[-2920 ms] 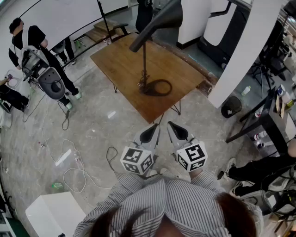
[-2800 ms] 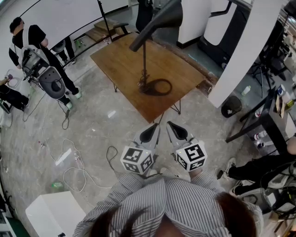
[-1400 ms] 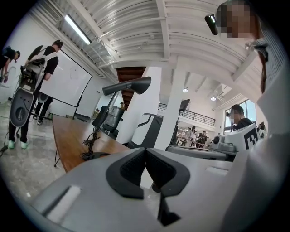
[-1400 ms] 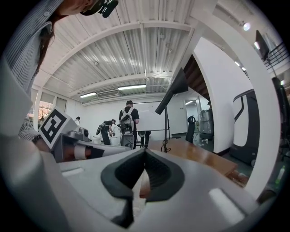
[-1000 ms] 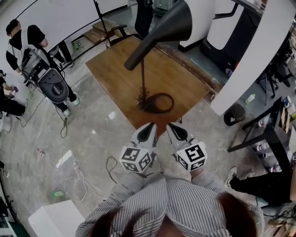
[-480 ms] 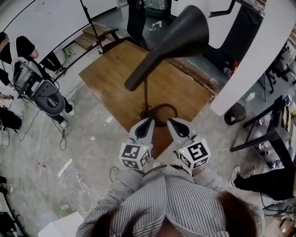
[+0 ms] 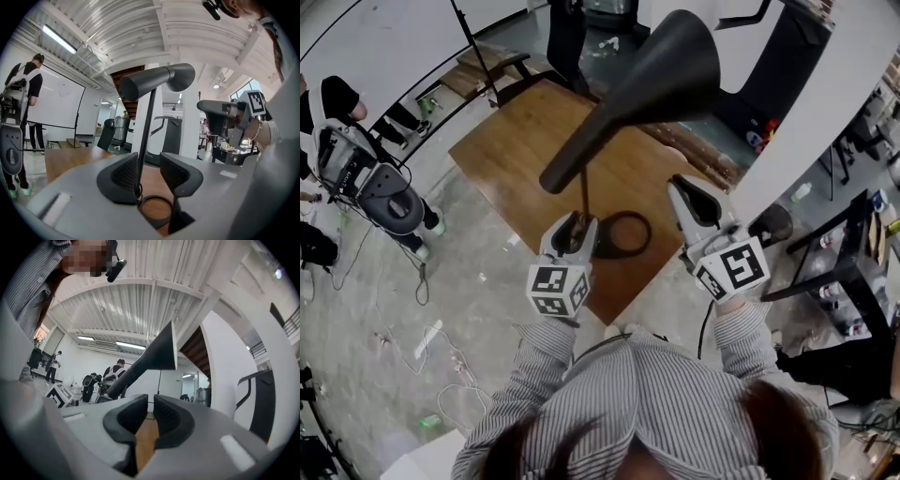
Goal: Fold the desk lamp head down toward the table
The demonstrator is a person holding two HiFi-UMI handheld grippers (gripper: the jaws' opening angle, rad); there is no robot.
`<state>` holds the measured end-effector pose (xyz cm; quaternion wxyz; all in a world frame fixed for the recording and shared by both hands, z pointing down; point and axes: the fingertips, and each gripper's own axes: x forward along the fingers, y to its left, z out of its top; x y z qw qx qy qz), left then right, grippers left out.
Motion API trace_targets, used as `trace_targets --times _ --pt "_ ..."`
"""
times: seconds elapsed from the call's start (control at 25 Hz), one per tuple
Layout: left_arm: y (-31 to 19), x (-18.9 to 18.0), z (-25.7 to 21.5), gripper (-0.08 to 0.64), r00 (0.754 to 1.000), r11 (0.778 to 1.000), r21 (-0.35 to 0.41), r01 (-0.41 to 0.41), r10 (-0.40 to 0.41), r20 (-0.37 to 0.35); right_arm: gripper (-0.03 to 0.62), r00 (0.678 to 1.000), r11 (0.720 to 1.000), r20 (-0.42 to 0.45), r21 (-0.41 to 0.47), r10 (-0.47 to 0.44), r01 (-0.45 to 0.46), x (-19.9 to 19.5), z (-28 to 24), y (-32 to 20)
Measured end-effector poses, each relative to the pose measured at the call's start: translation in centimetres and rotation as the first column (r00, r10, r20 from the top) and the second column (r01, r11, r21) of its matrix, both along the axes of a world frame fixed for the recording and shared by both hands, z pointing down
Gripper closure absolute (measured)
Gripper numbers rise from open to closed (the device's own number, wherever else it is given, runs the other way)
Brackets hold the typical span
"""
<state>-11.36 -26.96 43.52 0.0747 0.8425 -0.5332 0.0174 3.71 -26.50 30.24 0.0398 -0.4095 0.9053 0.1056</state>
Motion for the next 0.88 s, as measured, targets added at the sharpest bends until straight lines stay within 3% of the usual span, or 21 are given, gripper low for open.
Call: trace_targets --times 0.2,0.4,0.88 --pt "-1.3 0.0 0.3 0.411 1.0 1.0 -0.013 0.002 -0.002 0.008 0.503 1.0 0.991 -0.018 0.13 0.016 -0.014 1.7 -5.8 -1.9" --pt "-2.3 0.3 0.5 0.411 1.0 1.0 -0.015 0.01 -0.01 0.006 0.494 0.999 0.972 -0.041 0.232 -0.016 0.025 2.5 -9.4 -2.2" --pt "-3.6 1.1 0.7 0.415 1.0 1.0 -0.029 -0.01 0.01 0.0 0.523 0.995 0.954 -0.047 0.283 -0.085 0.095 1.3 -10.4 -1.9"
